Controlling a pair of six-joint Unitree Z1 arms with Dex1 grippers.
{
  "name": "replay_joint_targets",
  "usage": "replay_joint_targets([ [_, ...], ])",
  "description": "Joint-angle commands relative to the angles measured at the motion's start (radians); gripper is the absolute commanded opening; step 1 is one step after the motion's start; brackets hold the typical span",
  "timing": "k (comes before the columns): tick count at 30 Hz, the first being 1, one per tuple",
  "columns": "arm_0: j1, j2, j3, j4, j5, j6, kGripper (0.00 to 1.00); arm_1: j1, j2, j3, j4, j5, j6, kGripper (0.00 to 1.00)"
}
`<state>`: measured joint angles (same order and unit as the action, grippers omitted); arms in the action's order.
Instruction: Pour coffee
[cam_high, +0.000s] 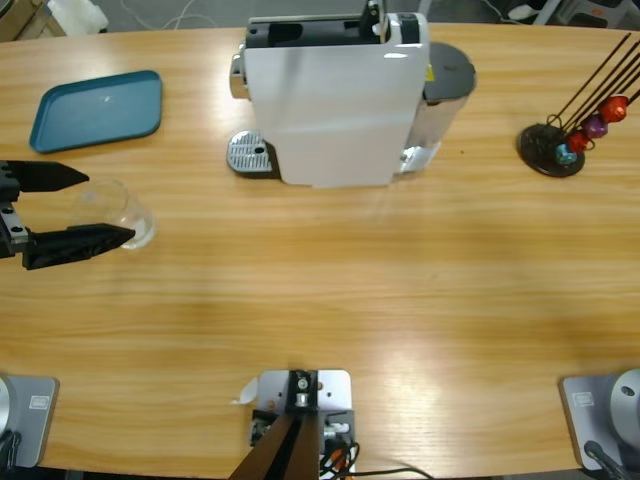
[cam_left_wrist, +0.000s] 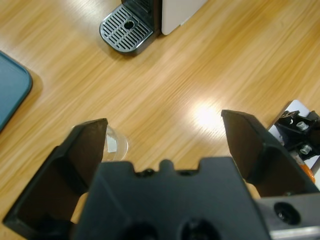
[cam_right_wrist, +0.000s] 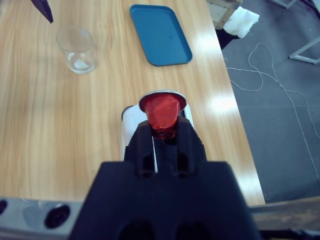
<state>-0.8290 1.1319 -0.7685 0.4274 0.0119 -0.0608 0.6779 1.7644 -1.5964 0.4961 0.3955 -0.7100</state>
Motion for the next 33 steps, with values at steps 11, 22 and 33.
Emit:
replay_joint_targets([
  [11, -0.002, -0.015, 0.054, -0.014, -0.018, 0.012, 0.987, 0.120, -0.065, 0.034, 0.102, -0.101, 0.008, 0.000],
  [22, -0.009, -0.036, 0.059, -0.019, -0.020, 0.010, 0.982, 0.123, -0.059, 0.013, 0.097, -0.078, 0.032, 0.000],
  [33, -0.009, -0.017, 0.071, -0.021, -0.020, 0.010, 0.987, 0.061, 0.085, -0.053, 0.039, -0.018, 0.057, 0.000],
])
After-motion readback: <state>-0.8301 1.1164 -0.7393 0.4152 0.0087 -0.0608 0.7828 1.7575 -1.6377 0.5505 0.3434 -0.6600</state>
